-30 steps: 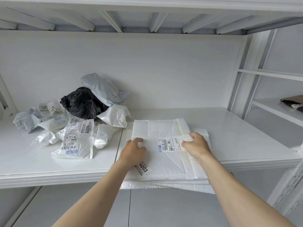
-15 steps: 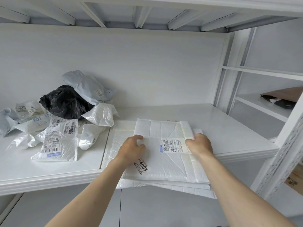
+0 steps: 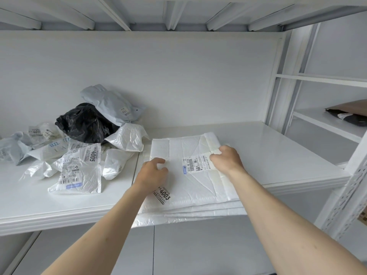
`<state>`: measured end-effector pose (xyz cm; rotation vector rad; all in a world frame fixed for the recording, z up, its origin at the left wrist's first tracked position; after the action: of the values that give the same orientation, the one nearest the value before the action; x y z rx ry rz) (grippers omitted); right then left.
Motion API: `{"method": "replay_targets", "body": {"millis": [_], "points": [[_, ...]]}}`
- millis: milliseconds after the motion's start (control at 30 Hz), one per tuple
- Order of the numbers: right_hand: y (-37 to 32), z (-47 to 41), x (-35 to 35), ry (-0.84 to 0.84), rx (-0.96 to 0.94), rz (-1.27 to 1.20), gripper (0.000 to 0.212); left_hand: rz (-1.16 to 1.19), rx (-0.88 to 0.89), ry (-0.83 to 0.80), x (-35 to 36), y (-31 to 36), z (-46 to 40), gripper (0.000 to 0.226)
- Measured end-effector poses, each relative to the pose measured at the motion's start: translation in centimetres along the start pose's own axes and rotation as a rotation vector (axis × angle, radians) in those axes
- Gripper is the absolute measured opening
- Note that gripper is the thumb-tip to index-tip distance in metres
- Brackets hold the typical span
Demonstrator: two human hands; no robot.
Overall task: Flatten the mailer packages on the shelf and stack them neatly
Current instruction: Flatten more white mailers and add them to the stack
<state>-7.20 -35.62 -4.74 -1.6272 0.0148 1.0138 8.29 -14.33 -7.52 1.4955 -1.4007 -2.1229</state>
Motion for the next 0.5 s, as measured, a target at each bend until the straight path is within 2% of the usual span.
{"method": "replay_targets", "body": {"millis": [100, 233, 333, 500], "points": [[-1.1, -0.3, 1.2, -0.028, -0.056, -0.066, 0.061, -0.057, -0.014, -0.013, -1.0, -1.2, -0.2, 0.055], [-2.1, -0.7, 2.7, -0.034, -0.106, -0.096, 0.06, -0.219, -0.009, -0.005, -2.5, -1.5, 0.0, 0.045], [-2.4, -0.6, 3.6, -0.054, -0.087, -0.069, 0.056, -0.298, -0.012, -0.014, -3.1, -1.7, 0.2, 0.045], [-1.6, -0.5, 3.1, -0.112, -0.066, 0.047, 0.06, -0.33, -0.018, -0.057, -2.4, -1.6, 0.6, 0.044]]}}
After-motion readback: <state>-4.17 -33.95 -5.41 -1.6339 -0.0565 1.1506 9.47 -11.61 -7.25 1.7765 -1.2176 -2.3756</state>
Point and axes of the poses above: each hand's wrist, its own z-axis away from the middle knuckle, its own x-axis out of the palm, y = z × x, the point moved 8 cm from there along -z, towards the middle knuckle, and after that the axes turned 3 degrees about -y, right-handed, at the moved point
